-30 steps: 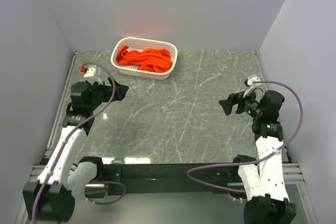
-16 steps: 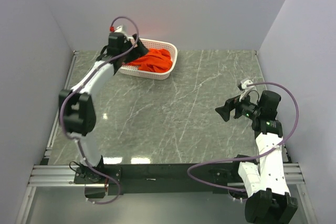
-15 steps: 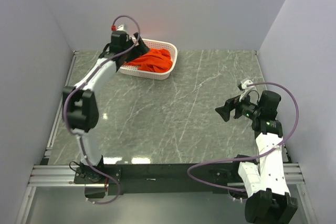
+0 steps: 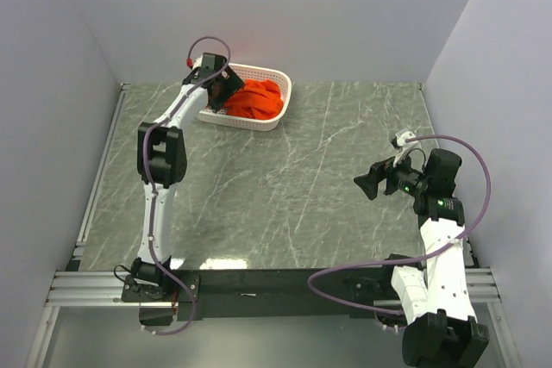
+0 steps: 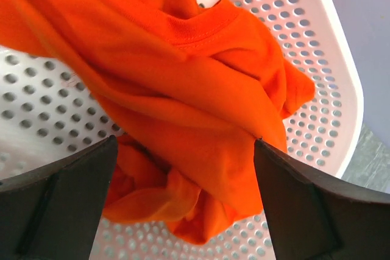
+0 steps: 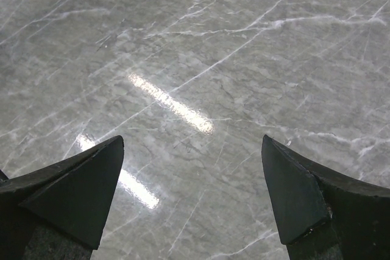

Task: Fold and stack the t-shirts

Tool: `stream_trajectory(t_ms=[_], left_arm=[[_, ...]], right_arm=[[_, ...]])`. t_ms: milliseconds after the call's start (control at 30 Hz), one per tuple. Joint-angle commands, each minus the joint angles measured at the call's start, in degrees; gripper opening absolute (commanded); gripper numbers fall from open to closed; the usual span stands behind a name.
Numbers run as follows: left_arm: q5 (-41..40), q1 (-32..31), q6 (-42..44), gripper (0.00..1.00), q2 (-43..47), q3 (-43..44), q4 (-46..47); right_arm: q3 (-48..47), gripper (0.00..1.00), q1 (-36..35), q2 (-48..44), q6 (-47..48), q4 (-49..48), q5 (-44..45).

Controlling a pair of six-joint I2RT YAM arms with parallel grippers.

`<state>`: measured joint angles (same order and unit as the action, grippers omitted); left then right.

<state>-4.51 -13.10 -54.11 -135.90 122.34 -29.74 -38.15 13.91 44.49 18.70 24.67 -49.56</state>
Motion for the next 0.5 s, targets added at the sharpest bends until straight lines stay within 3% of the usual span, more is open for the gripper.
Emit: stream_trajectory(t_ms=[0, 100, 200, 233, 300, 333, 467], left_arm=[[0.6, -0.2, -2.4, 0.97, -3.3, 5.4, -0.4], [1.3, 0.2, -2.5, 0.79, -5.6, 6.1, 1.5], [3.8, 1.1, -2.2, 0.45, -6.3, 5.7, 6.1], [6.2, 1.3, -2.2, 0.23, -5.8, 5.7, 8.6], [9.8, 1.9, -1.8, 0.05, -4.2, 3.9, 12.5], [12.3, 1.9, -1.0, 0.0, -2.7, 2.4, 15.2], [22.5, 1.3, 2.0, 0.0, 11.2, -9.6, 35.8]], right_arm=[[-1.3, 1.0, 0.0, 0.1, -0.4, -0.8, -0.2], [-1.4, 1.0, 0.1, 0.1, -0.4, -0.8, 0.2], [-1.4, 1.0, 0.0, 0.1, -0.2, -0.6, 0.7], [-1.4, 1.0, 0.1, 0.1, -0.2, -0.6, 1.0], [-1.4, 1.0, 0.1, 0.0, -0.1, -0.5, 1.2], [-1.4, 1.0, 0.1, 0.0, -0.1, -0.4, 1.2], [-1.4, 1.0, 0.1, -0.2, -0.1, -0.5, 1.5]])
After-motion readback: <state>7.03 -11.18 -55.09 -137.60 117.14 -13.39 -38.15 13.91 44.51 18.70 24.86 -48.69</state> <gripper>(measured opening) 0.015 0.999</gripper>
